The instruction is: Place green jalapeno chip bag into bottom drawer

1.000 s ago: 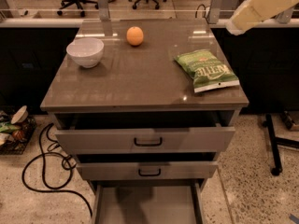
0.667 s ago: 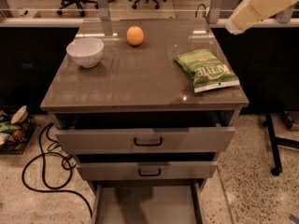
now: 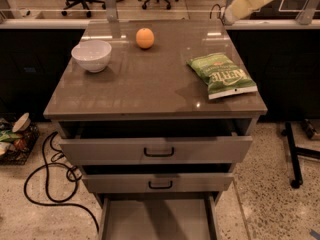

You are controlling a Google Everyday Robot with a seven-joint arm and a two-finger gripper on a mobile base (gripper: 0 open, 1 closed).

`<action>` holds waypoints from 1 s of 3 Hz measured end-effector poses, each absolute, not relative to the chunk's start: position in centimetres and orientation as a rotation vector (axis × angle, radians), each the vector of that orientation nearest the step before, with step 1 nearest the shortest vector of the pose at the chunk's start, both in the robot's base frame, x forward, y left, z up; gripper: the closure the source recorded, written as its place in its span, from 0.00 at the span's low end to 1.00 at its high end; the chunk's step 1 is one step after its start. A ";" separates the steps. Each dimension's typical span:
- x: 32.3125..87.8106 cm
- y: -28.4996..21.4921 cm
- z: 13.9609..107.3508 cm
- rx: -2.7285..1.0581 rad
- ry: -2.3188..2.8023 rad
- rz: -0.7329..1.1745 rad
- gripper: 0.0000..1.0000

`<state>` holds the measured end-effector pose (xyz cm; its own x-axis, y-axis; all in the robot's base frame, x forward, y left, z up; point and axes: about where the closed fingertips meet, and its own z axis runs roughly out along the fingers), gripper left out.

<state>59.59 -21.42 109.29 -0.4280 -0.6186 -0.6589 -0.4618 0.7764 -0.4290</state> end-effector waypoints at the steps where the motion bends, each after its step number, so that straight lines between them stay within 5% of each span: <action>1: 65.1 -22.7 105.2 -0.704 2.220 -0.176 0.00; 3: 68.2 -24.8 98.4 -0.671 2.418 -0.220 0.00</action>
Offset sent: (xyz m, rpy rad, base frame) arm 0.0946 -0.0357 -0.1043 -0.0311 0.2545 -0.2277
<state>68.17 -24.77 98.43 -0.6837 -0.5143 -0.5178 -0.4125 0.8576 -0.3071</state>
